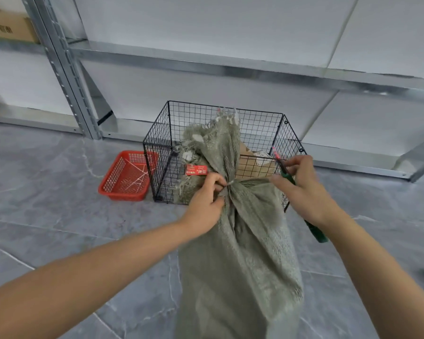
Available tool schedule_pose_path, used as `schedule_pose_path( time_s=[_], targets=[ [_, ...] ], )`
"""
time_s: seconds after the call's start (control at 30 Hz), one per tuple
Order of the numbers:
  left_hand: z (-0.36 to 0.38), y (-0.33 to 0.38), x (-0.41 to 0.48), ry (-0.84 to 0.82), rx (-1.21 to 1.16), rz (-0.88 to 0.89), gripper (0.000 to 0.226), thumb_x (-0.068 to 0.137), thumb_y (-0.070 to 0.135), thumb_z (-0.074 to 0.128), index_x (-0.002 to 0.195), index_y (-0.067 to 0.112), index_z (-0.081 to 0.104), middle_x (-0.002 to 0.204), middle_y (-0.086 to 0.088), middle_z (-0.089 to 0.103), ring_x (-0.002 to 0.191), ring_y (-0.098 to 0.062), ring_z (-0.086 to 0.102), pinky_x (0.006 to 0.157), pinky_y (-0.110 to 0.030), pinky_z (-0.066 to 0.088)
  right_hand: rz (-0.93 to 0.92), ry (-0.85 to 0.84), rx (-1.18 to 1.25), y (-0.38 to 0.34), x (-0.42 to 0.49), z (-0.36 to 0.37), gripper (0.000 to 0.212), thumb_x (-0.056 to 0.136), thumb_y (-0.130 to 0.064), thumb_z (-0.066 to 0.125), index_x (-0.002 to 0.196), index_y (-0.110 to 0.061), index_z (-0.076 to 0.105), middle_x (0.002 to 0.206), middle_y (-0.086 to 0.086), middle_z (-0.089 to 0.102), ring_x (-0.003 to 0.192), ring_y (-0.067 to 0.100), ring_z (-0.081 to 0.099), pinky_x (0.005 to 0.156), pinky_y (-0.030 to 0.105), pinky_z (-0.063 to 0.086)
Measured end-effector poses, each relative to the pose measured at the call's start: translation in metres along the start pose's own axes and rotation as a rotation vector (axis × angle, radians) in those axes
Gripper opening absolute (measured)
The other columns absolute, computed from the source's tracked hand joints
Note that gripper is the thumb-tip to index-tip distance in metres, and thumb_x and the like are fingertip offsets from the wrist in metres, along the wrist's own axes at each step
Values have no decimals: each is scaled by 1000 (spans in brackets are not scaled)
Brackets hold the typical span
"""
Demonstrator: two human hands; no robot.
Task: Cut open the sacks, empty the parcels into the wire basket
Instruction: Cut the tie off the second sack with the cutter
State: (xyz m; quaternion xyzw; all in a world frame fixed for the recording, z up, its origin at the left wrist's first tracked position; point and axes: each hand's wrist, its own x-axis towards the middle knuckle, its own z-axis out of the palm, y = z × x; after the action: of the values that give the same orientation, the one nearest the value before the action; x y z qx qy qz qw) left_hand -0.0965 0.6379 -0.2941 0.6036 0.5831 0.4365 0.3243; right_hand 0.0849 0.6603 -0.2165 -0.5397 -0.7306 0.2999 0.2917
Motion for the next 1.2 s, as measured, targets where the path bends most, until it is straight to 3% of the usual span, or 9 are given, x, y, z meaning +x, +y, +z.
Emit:
schedule_pose_path(
  time_s=[0.17, 0.27, 0.37, 0.5, 0.6, 0.7, 0.9, 1.1, 1.2],
  targets=[
    [14, 9, -3, 76, -202, -71, 21, 93, 20, 50, 109, 26, 39, 80, 5, 50, 70, -7, 48, 62, -12, 39, -121, -315, -370, -14, -14, 5, 19, 95, -25, 45, 100, -18, 28, 97, 1, 38, 73, 10, 42, 61, 24, 33],
    [18, 11, -3, 97, -187, -115, 37, 89, 25, 58, 120, 26, 37, 70, 5, 51, 59, -2, 47, 49, -6, 37, -125, -298, -594, -9, -13, 5, 14, 96, -26, 42, 102, -15, 36, 106, 6, 48, 84, 20, 45, 72, 32, 40],
    [18, 11, -1, 92, -178, -113, 50, 87, 21, 61, 128, 24, 35, 69, -1, 50, 55, -4, 46, 49, -6, 36, -117, -245, -685, -5, -10, 5, 23, 96, -28, 42, 114, -13, 41, 117, 6, 48, 94, 25, 52, 75, 36, 47],
    [15, 11, 3, 88, -180, -80, 52, 86, 17, 62, 131, 23, 35, 64, -2, 46, 57, -8, 44, 56, -8, 35, -164, -208, -604, -6, -1, 14, 23, 95, -25, 43, 112, -10, 44, 139, 5, 38, 109, 29, 54, 83, 40, 48],
    [12, 7, 4, 91, -179, -50, 50, 86, 16, 62, 128, 25, 38, 61, -3, 45, 53, -5, 44, 54, -11, 34, -109, -252, -576, -3, 6, 23, 19, 97, -24, 40, 108, -9, 41, 98, 12, 56, 87, 32, 57, 70, 37, 46],
    [11, 3, 2, 80, -201, -23, 42, 86, 13, 62, 121, 25, 43, 56, 0, 42, 47, -3, 40, 50, -11, 32, -95, -211, -514, 5, 6, 30, 19, 98, -22, 37, 112, -9, 38, 71, 4, 51, 63, 25, 50, 54, 33, 37],
    [12, -2, -2, 116, -198, 31, 30, 84, 17, 65, 94, 37, 45, 79, 4, 52, 77, -11, 54, 73, -16, 41, -119, -100, -290, 17, -2, 37, 23, 99, -22, 34, 118, -9, 37, 63, -6, 40, 55, 12, 40, 47, 29, 26],
    [7, 1, -5, 136, 143, 179, 44, 86, 30, 60, 127, 28, 45, 102, 14, 49, 98, -7, 46, 84, -21, 33, -119, -47, -109, 23, -14, 35, 23, 98, -20, 35, 119, -13, 39, 70, 2, 53, 69, 28, 56, 63, 40, 43],
    [2, 5, -4, 24, 141, 151, 47, 86, 34, 59, 130, 30, 42, 88, 17, 56, 82, -5, 56, 71, -10, 41, -117, -26, -55, 27, -15, 31, 20, 98, -18, 36, 118, -15, 39, 71, -12, 47, 65, 7, 48, 54, 23, 36]
  ],
)
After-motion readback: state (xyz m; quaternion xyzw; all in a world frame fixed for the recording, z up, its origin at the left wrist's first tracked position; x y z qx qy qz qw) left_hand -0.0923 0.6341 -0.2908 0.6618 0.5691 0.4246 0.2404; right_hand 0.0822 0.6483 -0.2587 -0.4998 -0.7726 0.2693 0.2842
